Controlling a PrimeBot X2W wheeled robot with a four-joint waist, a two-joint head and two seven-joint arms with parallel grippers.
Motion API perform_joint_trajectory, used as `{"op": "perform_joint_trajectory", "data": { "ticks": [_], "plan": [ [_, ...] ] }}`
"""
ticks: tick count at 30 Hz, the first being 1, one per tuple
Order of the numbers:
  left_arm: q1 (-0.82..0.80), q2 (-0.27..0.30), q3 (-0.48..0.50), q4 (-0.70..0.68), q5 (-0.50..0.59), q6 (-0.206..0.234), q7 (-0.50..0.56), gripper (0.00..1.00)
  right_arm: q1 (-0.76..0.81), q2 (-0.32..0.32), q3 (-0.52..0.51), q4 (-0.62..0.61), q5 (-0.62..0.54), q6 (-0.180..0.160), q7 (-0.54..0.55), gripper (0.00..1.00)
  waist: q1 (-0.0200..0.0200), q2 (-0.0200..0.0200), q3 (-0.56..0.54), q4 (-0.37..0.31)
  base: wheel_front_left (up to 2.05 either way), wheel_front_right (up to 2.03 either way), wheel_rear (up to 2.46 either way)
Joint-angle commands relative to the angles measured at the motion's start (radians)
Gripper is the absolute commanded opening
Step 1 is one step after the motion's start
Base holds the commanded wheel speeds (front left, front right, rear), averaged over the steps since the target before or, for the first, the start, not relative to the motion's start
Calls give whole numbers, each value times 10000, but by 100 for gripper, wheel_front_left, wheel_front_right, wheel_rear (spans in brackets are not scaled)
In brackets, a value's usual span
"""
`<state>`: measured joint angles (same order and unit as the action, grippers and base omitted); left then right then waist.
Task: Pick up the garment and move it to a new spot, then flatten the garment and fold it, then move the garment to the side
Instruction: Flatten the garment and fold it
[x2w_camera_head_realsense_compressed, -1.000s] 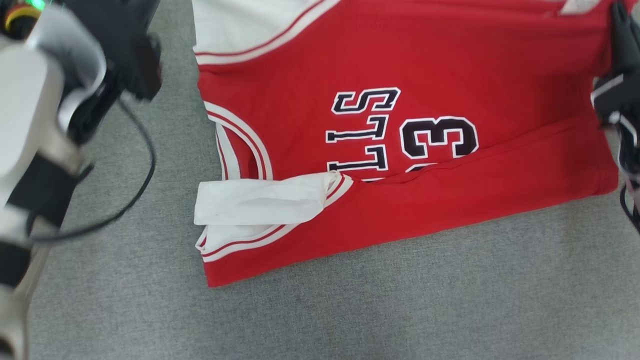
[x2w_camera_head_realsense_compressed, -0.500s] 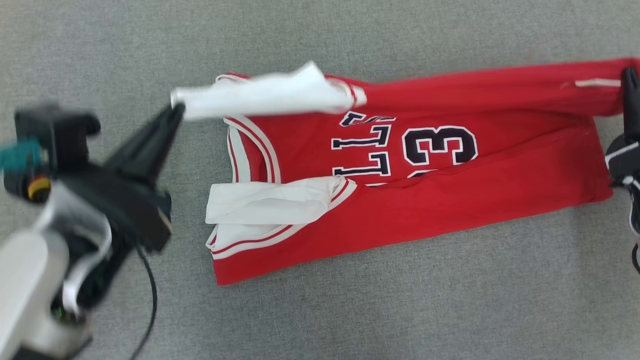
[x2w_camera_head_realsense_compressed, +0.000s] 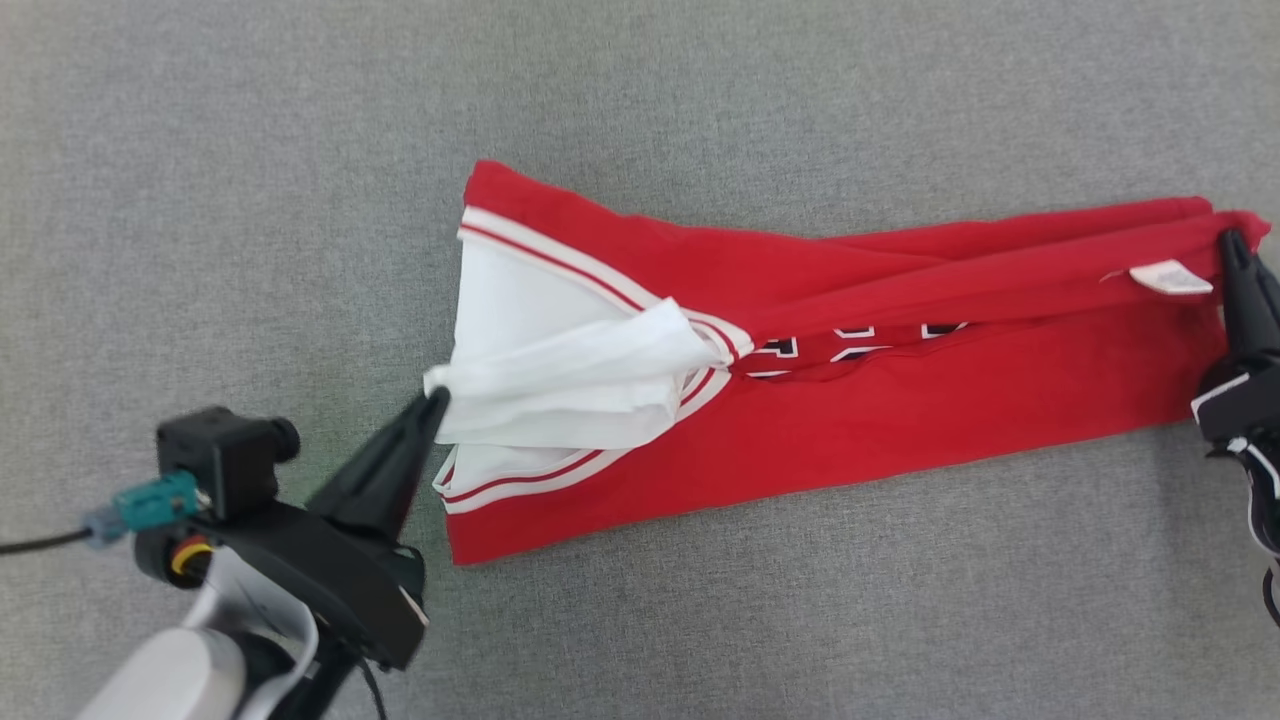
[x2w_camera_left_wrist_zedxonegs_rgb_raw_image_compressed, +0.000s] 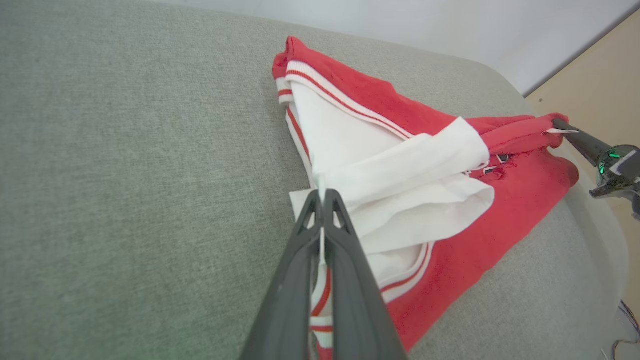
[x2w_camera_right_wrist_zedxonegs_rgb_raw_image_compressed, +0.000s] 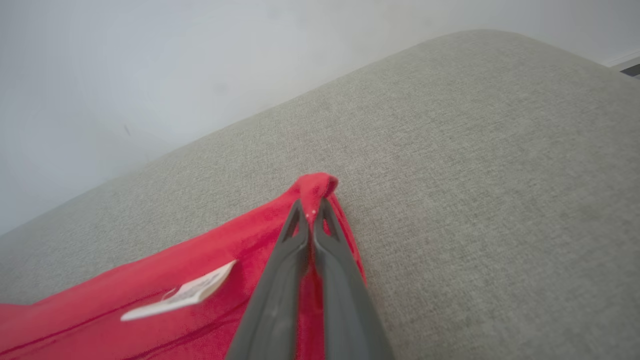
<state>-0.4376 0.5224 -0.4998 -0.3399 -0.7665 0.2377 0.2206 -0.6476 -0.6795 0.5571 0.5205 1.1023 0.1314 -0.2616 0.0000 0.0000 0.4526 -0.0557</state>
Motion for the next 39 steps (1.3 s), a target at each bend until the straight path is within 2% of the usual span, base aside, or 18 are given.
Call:
{"op": "perform_joint_trajectory", "data": {
  "ticks": [1, 4, 5, 7, 8, 9, 10, 11, 18, 22, 29, 35, 39],
  "plan": [
    [230, -120, -86, 135, -98, -45, -158, 0, 176, -111, 75, -71, -131, -12, -49, 0, 0, 0, -96, -9, 0, 0, 0],
    [429, -318, -202, 402, -186, -47, -308, 0, 315, -127, 377, -68, -332, -12, -31, 0, 0, 0, -212, -54, 0, 0, 0],
    [496, -363, -235, 481, -205, -49, -341, 0, 326, -137, 435, -53, -349, -12, -31, 22, 0, 0, -240, -64, 0, 0, 0],
    [573, -434, -276, 661, -210, -68, -455, 0, 316, -127, 455, -36, -357, -12, -31, 78, 0, 0, -304, -80, 0, 0, 0],
    [621, -454, -280, 730, -215, -76, -511, 7, 324, -116, 395, -40, -358, -12, -31, 100, 0, 0, -341, -86, 0, 0, 0],
    [679, -488, -254, 811, -204, -28, -607, 33, 360, -110, 328, -52, -342, -12, -31, 100, 0, 0, -392, -89, 0, 0, 0],
    [722, -514, -229, 884, -155, 3, -695, 85, 396, -141, 252, -55, -391, -12, -31, 100, 0, 0, -455, -88, 0, 0, 0],
    [757, -547, -198, 931, -122, 17, -789, 100, 430, -164, 141, -97, -397, -12, -31, 100, 0, 0, -503, -90, 0, 0, 0],
    [1069, -748, 105, 1257, 94, 313, -1667, 100, 886, -26, -816, -545, -1108, -12, -30, 100, 0, 0, -1113, -138, 0, 0, 0],
    [1499, -879, 383, 1661, 730, 754, -2971, 100, 1433, 660, -1377, -1090, -1998, -12, -30, 100, 0, 0, -1787, -251, 0, 0, 0],
    [2189, -1174, 260, 2498, 1710, 1208, -4451, 100, 2240, 1554, -1528, -1364, -3188, -12, -30, 100, 0, 0, -2705, -391, 0, 0, 0],
    [2806, -1547, 247, 2680, 2394, 1232, -4824, 100, 2673, 2039, -1864, -846, -3602, -12, -30, 100, 0, 0, -3151, -422, 0, 0, 0],
    [3011, -1818, 107, 2662, 2768, 1079, -4854, 100, 2300, 2547, -2363, 442, -3329, -12, -30, 100, 0, 0, -3170, -378, 0, 0, 0]
  ]
}}
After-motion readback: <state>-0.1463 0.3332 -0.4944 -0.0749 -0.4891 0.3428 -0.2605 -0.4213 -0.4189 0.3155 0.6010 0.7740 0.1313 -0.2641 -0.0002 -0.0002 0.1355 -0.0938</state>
